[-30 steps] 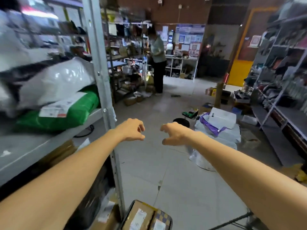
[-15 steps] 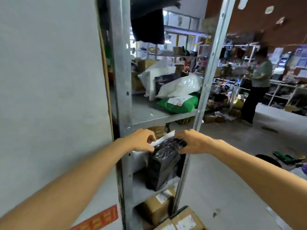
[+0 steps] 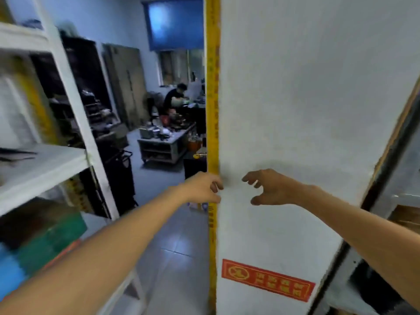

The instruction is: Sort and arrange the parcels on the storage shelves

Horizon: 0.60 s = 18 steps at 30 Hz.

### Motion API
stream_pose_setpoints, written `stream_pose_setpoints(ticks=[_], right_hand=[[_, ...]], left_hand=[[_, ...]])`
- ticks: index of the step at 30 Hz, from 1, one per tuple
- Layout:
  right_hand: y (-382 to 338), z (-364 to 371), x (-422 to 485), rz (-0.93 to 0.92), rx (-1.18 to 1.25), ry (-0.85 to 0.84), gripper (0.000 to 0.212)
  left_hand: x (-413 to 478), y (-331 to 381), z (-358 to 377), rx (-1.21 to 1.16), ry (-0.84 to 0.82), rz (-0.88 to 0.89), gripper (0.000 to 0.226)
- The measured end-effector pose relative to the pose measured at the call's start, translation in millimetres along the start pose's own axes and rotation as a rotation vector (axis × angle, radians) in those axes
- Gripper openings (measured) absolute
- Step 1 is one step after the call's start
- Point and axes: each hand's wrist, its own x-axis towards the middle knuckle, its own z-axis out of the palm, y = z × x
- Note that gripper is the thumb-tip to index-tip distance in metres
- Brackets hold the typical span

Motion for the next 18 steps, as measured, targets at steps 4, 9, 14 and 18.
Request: stream_pose_setpoints(ticks=[4,9,14,18], right_hand=[[-89.1,13.9,61.4,-0.27,-0.029,-0.038,0.06],[-198.4,26.2,108.9,-0.555,-0.008,-0.14,0.072],[-306.7,45.0,113.8,-0.82,0.044,-0.199,0.065],[-379.8,67.1,86.5,-1.032,0.033,-0.202,0.066]], left_hand=[[-71.1,-66.2,-48.9,-0.022,0.09,-0.224,0.039],[-174.1,-115.7,-85.7,0.008,0.218,-0.49,0.039],[-289.5,-135.7,-92.0,0.096,0.367,-0.768,0.036],[-380.4,-131.4,-82.8,0.112,0.449,-1.009,0.032]])
